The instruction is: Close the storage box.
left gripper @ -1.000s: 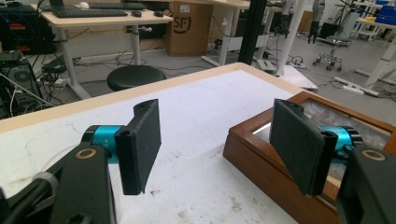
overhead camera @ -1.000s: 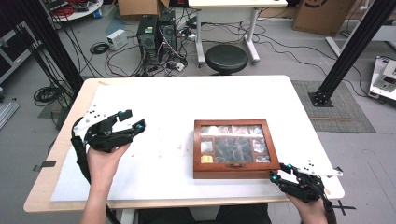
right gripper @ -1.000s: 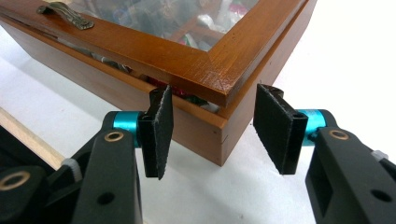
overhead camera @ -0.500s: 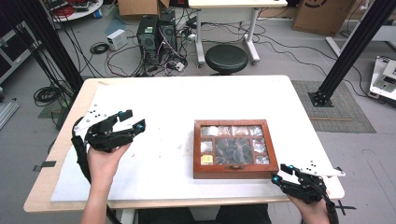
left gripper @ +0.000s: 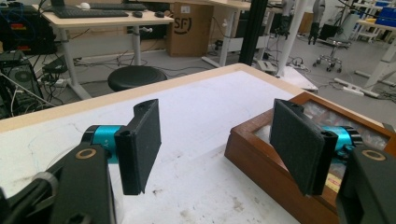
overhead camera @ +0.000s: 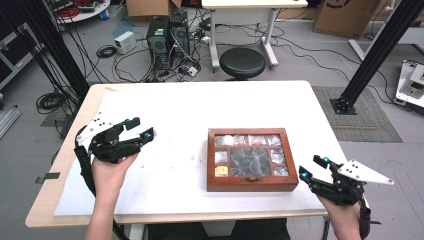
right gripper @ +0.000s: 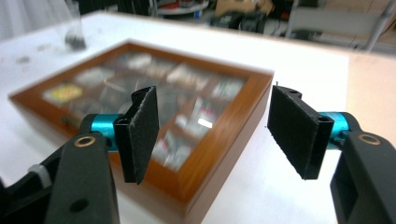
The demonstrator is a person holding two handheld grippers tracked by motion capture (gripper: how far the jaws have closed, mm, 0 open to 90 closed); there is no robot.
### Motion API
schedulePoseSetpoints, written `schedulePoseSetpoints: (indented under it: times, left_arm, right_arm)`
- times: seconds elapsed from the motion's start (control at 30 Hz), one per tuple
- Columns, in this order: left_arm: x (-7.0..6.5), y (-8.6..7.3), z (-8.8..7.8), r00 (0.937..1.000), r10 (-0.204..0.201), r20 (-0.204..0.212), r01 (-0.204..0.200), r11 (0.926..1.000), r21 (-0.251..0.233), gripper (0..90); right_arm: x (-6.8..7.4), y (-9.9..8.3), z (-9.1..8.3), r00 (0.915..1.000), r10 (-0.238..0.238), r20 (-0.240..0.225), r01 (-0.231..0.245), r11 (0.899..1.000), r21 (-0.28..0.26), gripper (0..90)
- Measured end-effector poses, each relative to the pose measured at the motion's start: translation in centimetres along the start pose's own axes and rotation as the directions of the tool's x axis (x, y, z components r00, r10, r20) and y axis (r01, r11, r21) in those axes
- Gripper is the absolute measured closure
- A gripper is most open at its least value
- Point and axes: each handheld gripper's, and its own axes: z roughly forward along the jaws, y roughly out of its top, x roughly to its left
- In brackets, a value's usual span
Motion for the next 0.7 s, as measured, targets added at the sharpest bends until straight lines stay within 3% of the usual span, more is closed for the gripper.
schedulePoseSetpoints:
  times: [0.4,0.7]
  left_arm:
    - [-0.1,0.2,-0.2,1.0,0.003,0.002,-0.003,1.0,-0.008,33.9]
    - [0.1,0.1,-1.0,0.9999,-0.001,-0.013,0.001,0.9999,-0.015,33.9]
  right_arm:
    - [0.1,5.1,-0.3,0.9991,-0.023,0.035,0.028,0.989,-0.144,32.0]
    - [-0.2,5.8,0.4,0.9994,-0.01,0.034,0.015,0.987,-0.157,31.8]
